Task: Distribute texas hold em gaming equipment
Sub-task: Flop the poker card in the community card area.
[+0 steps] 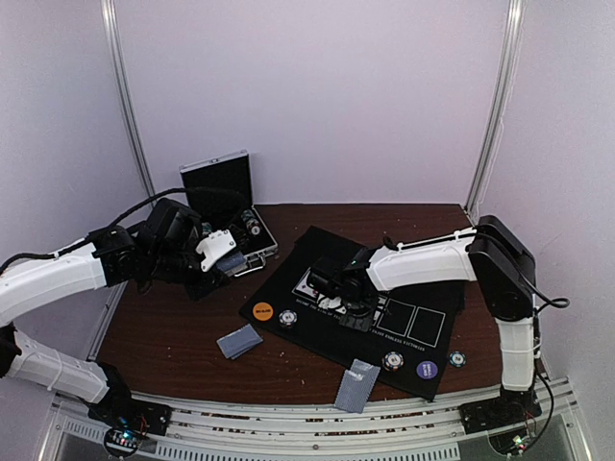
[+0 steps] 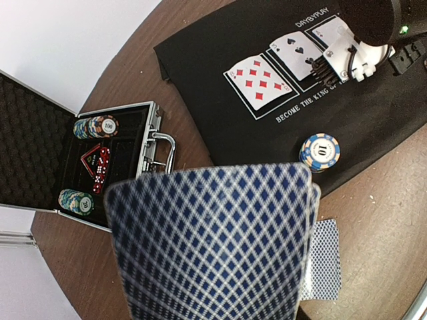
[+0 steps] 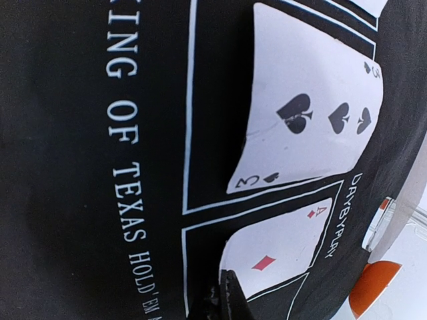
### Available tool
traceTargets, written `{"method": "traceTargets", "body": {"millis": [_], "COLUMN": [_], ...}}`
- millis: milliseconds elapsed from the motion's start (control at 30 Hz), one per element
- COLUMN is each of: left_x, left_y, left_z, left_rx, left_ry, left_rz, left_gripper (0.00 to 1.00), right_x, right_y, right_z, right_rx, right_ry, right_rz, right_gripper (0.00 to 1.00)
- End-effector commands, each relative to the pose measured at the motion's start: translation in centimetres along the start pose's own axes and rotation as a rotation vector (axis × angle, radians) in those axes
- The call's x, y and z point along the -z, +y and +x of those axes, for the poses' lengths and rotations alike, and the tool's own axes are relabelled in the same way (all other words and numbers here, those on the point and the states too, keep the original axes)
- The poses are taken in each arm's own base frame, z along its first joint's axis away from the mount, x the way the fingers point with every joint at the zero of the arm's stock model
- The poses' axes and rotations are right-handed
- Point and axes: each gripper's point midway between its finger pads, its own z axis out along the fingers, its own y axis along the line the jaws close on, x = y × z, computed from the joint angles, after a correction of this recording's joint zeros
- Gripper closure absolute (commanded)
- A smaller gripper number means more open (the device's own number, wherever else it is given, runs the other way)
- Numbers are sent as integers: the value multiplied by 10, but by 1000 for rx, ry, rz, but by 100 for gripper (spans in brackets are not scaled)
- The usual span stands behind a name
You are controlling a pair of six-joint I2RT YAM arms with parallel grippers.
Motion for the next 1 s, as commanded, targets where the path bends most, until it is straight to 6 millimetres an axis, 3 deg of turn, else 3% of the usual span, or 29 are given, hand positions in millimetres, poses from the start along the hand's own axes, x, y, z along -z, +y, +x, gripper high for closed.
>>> {"method": "traceTargets", "body": {"millis": [0, 967], "left_x": [6, 7], "left_y": [7, 8], "left_z": [-17, -16], "left_rx": [4, 4], "left_ry": [-70, -69], "left_rz": [-25, -32], "left_gripper": [64, 64], "right_x": [-14, -23], "right_y": [5, 4], "right_z": [11, 11], "right_rx": [-2, -22], "right_ry": [55, 75], "right_rz": [-10, -28], "right_gripper": [100, 98]}}
